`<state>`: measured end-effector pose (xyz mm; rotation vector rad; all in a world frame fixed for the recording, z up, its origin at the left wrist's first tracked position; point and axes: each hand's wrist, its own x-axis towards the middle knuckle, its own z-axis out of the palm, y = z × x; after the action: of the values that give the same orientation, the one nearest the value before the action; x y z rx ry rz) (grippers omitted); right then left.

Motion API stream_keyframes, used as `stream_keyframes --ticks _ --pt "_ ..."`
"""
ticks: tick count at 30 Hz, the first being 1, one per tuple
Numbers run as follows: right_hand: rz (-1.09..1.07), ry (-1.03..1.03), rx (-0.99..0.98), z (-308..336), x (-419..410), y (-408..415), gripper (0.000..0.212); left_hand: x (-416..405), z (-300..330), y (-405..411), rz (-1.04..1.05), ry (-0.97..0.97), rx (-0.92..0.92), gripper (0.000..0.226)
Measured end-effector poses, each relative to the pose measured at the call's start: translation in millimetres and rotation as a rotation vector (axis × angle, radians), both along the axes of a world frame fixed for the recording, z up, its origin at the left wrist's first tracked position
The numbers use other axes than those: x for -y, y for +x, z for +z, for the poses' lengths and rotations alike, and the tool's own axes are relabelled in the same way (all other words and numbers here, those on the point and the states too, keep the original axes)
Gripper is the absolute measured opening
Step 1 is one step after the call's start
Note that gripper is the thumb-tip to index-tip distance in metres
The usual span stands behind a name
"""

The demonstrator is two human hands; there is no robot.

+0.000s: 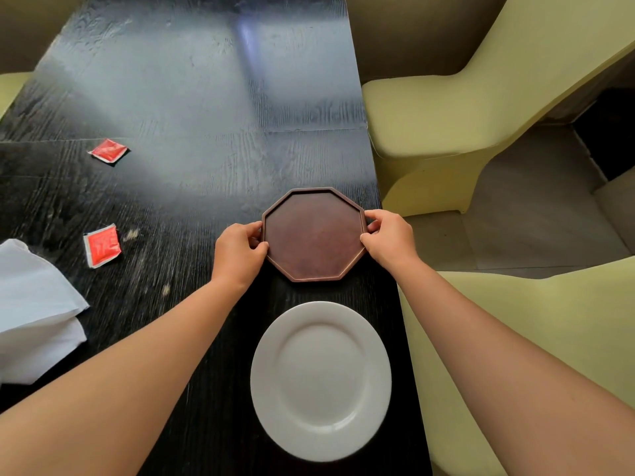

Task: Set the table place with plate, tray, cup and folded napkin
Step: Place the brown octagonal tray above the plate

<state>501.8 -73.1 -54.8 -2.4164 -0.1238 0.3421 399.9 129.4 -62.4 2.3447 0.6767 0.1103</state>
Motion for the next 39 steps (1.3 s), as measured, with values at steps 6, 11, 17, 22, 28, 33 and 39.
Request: stream_keyframes --ticks 6,11,17,22,28,33,39 --pt "-0.001 -0.049 -0.024 17.5 -3.9 -6.5 0.037 -2.1 17.1 -7.4 -0.051 -0.029 -0.057 0.054" --pt "0.115 -0.211 -0.019 52.5 -4.4 -38.7 0.038 -4.0 59.2 -38.7 -0.181 0.108 -0.134 0.04" --pt "0.377 -0.328 0.171 127.5 -38.0 -117.7 0.034 -9.8 131.0 -106.3 -0.312 0.435 -0.083 0.033" --pt "0.449 -0.282 0.285 167.0 -80.0 -198.5 0.036 -29.2 176.1 -182.1 -0.258 0.544 -0.036 0.031" --pt "0.494 -0.234 0.283 175.9 -112.8 -282.0 0.044 -55.2 191.4 -272.1 -0.196 0.644 -0.037 0.037" --pt "0.549 -0.282 0.236 158.9 -123.6 -349.4 0.047 -65.9 170.9 -352.0 -0.153 0.619 -0.131 0.04" --pt "0.566 -0.371 0.134 130.5 -125.2 -403.3 0.05 -62.7 130.7 -414.8 -0.15 0.534 -0.25 0.046"
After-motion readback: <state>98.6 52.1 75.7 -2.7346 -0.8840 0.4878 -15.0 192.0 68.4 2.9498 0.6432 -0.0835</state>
